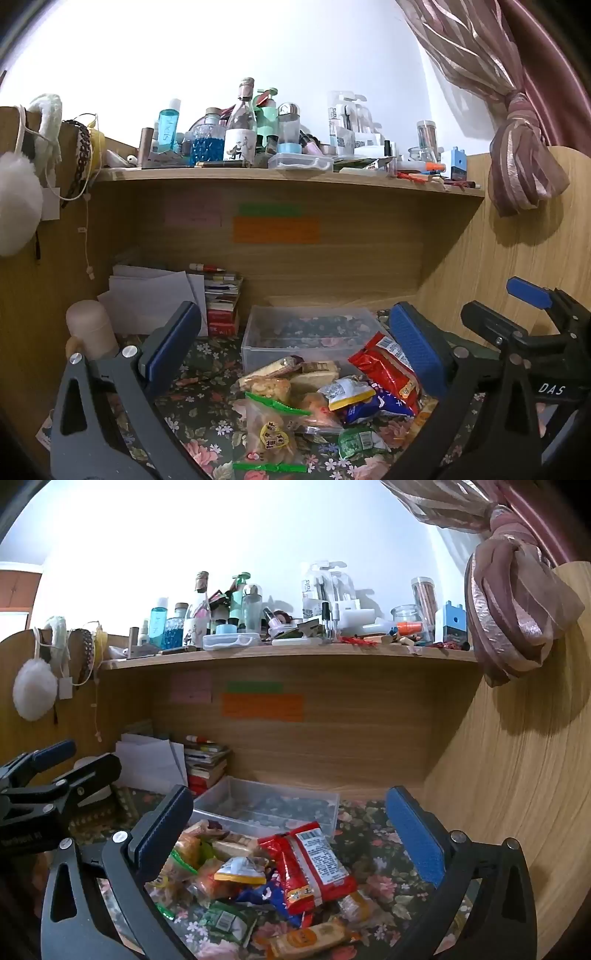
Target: Organize snacks
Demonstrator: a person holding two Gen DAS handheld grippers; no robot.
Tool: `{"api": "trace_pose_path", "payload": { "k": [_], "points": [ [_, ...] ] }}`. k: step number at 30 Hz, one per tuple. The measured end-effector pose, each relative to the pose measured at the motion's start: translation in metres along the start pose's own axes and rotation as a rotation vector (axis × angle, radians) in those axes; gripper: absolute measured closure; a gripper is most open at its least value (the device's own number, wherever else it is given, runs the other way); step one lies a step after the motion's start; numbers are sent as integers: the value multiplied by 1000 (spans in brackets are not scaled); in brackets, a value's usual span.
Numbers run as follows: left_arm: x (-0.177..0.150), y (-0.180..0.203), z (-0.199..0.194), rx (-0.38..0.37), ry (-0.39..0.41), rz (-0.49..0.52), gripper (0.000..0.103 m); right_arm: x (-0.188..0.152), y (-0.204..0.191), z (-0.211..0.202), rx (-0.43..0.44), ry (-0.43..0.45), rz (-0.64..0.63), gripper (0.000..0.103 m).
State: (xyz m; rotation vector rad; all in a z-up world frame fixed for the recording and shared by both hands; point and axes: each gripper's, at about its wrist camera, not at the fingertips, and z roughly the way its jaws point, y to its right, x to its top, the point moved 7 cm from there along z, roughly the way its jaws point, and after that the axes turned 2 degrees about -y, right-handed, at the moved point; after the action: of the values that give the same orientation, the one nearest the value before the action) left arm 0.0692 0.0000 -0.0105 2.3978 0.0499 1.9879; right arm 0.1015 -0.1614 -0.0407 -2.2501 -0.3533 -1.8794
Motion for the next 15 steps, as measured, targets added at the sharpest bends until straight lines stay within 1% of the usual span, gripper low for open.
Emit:
{"api": "trace_pose_path", "payload": {
  "k": [5,9,10,15],
  "points": [
    [1,-1,-3,-20,3,-3,0,-1,-2,1,-9,1,-10,0],
    [2,-1,-6,-31,0,2,0,-1,3,0,-6,-2,10,0],
    [-3,-1,1,-6,-11,4,0,0,3,1,-7,-3,10,0],
    [-3,1,2,-7,-13,2,0,-1,2,2,-10,-5,20,0]
  ]
}}
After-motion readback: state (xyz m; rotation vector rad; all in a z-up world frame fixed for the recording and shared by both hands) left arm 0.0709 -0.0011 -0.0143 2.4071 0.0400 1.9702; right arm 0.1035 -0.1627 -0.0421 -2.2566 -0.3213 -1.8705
